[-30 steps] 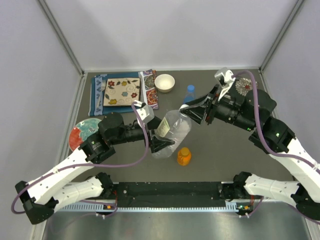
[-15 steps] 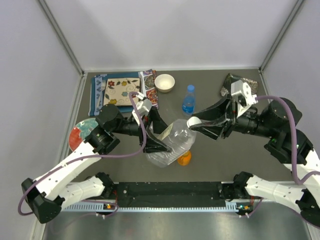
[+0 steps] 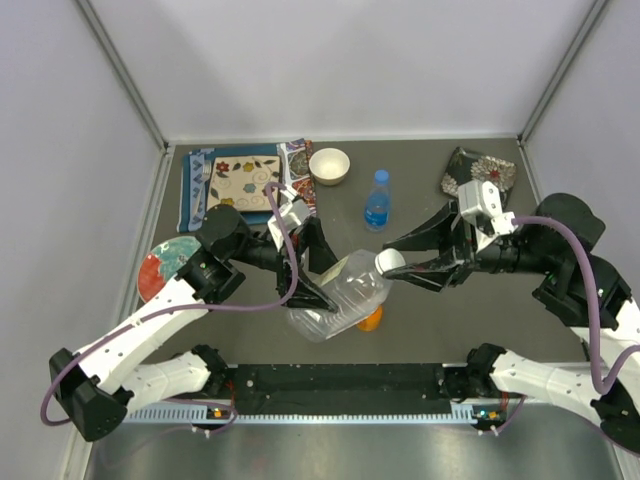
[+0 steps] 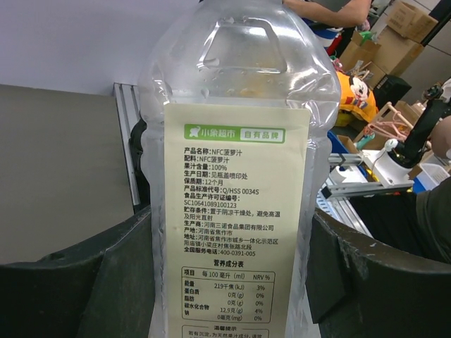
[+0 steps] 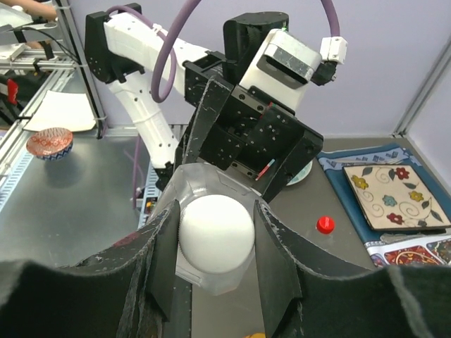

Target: Unscrew the bottle caps

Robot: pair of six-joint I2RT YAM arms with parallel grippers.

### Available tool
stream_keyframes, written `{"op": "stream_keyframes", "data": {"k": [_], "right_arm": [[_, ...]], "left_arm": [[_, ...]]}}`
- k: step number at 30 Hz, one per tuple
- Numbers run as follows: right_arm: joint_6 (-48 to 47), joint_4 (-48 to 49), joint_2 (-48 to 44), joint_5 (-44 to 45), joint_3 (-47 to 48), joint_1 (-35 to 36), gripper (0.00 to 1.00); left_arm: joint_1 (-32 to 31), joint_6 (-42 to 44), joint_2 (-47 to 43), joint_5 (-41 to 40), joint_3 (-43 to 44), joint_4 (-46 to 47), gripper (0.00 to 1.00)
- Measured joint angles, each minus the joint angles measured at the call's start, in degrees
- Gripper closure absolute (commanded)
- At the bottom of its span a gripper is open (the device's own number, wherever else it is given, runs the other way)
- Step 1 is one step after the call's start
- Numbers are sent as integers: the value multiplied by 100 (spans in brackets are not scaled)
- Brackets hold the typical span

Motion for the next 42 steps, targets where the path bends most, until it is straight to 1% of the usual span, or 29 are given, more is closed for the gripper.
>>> {"op": "stream_keyframes", "data": {"k": [2,3,4,5,6,8,11,12,18,23,27,31,37,42], "right_arm": [[-57,-83,17,13,26,0,60],[-68,-131,17,37,26,0,42],[-81,-177,17,72,28,0,31],[-79,-223,20,105,33,2,26],[-101,-308,33,195,42,4,16],[-98,-470,138,400,63,7,12],[81,-538,286,789,103,7,2],[146,-531,321,922,129,7,1],[741,-409,422,1836,378,7,1],[1506,-92,470,2872,721,7,1],[2238,4,470,3764,739,7,1],[2857,-4,544,4291,737,7,1],[3477,-111,809,4690,728,7,1],[3764,-162,1034,4800,726,7,1]], "left_arm": [[4,131,-2,-11,4,-120,85],[4,243,-4,-22,15,-247,85],[7,345,-7,-39,33,-367,85],[7,428,-9,-72,50,-474,85],[0,527,-11,-236,101,-597,85],[-4,732,-11,-514,225,-785,85],[9,1051,-66,-935,323,-1005,85],[20,1123,-74,-1029,326,-1056,85],[-26,1631,-87,-1668,341,-1421,85],[-195,2107,-140,-2573,380,-1801,84],[-588,2500,-304,-3797,380,-1937,84],[-1204,2929,-507,-5215,380,-1932,85],[-1893,3497,-542,-7204,372,-1912,86],[-2321,3814,-367,-8526,374,-1888,87]]}}
